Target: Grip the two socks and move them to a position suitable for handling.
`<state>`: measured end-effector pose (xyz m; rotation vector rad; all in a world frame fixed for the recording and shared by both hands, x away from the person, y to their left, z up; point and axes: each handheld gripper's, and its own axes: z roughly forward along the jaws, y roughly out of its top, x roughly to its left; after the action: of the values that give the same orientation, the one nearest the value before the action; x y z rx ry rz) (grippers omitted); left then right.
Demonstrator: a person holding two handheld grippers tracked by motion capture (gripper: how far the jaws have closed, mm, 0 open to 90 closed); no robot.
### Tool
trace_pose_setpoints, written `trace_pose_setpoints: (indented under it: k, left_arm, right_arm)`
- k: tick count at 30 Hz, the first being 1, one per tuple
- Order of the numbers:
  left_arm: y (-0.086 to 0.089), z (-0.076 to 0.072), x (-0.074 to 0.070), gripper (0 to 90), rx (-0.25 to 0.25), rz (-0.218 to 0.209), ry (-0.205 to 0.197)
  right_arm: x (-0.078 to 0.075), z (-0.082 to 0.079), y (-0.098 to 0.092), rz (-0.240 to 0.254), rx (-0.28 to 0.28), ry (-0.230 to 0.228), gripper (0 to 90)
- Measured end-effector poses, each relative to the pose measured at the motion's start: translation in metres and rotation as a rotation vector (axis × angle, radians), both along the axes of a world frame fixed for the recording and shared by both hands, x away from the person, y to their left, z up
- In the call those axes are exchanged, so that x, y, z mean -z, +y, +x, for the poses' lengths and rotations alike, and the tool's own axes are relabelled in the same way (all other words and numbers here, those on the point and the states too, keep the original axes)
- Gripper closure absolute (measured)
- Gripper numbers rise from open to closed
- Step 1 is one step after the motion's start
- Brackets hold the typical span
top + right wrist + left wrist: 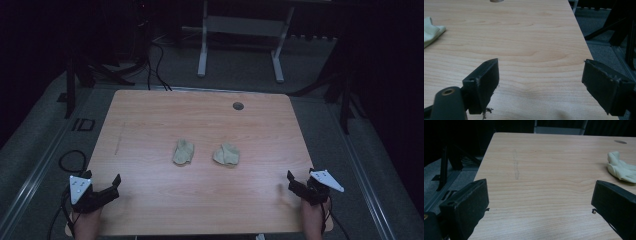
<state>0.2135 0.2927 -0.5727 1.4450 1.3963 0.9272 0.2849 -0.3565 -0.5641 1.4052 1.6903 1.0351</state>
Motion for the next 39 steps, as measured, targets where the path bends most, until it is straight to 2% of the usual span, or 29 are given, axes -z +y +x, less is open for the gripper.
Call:
trace_pose_setpoints:
  k: [4,7,11,14,18,19,21,29,30,32,34,36,39]
  left_arm:
    - [0.001,-0.001,-0.002,1.3,-0.009,0.0,-0.011]
    - [0.002,-0.001,-0.002,1.3,-0.015,-0.001,-0.006]
    - [0.002,0.001,-0.002,1.3,-0.017,0.002,0.001]
    - [0.0,0.0,-0.003,1.3,-0.007,0.024,-0.006]
    - [-0.002,0.001,-0.003,1.3,0.011,0.028,-0.011]
    - [-0.003,0.001,-0.003,1.4,0.025,0.018,-0.016]
    - [-0.004,0.0,-0.003,1.3,0.036,0.015,-0.019]
    - [-0.009,-0.001,-0.003,1.4,0.074,-0.007,-0.009]
    - [-0.01,-0.001,-0.002,1.4,0.081,-0.008,-0.008]
    - [-0.01,0.0,-0.002,1.3,0.082,0.023,0.007]
    - [-0.011,0.0,-0.001,1.4,0.079,0.035,0.007]
    - [-0.011,0.0,-0.001,1.4,0.071,0.03,0.02]
    - [-0.011,0.0,-0.001,1.4,0.076,0.009,0.031]
  right_arm:
    - [0.0,0.0,-0.002,0.019,-0.001,-0.01,14.3]
    - [0.0,0.0,-0.002,0.029,-0.029,-0.019,14.4]
    - [-0.001,0.002,-0.001,0.027,-0.049,-0.003,14.4]
    - [-0.008,0.006,-0.002,0.075,-0.083,0.018,14.4]
    - [-0.016,0.011,-0.003,0.079,-0.088,0.04,14.3]
    - [-0.017,0.012,-0.003,0.081,-0.086,0.047,14.3]
    - [-0.022,0.014,-0.003,0.102,-0.101,0.054,14.3]
    - [-0.031,0.019,0.005,0.084,-0.134,0.058,14.5]
    - [-0.033,0.02,0.006,0.092,-0.149,0.053,14.7]
    - [-0.037,0.023,0.01,0.082,-0.175,0.054,14.7]
    - [-0.04,0.026,0.014,0.082,-0.204,0.06,14.8]
    - [-0.041,0.027,0.016,0.081,-0.215,0.064,15.0]
    - [-0.046,0.031,0.024,0.07,-0.264,0.065,15.9]
